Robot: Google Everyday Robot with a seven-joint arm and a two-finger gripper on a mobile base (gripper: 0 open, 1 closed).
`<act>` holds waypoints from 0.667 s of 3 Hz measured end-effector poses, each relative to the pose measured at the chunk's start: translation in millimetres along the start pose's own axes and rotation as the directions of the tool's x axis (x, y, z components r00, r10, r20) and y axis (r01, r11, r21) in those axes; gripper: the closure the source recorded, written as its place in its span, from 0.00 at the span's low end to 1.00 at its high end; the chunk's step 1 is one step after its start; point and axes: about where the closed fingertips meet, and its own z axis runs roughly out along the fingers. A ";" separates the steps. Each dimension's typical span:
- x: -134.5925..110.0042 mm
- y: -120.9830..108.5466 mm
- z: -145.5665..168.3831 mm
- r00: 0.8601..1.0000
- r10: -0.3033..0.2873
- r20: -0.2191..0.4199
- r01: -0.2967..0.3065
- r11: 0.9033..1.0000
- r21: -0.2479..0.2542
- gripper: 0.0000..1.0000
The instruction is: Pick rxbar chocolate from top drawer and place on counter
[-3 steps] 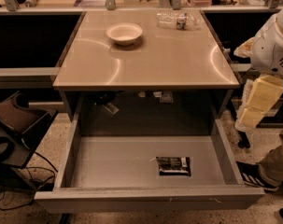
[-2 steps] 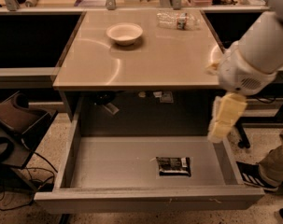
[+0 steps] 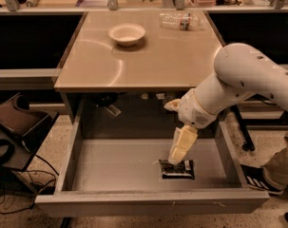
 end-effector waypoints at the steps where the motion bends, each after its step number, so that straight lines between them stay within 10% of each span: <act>1: 0.0 0.0 0.0 1.000 0.000 0.000 0.000 1.000 0.000 0.00; 2: 9.7 -4.8 16.3 1.000 0.026 -0.002 -0.026 0.998 0.051 0.00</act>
Offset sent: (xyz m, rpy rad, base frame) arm 0.0210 -0.0008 -0.0775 -0.0150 -0.1271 -0.2185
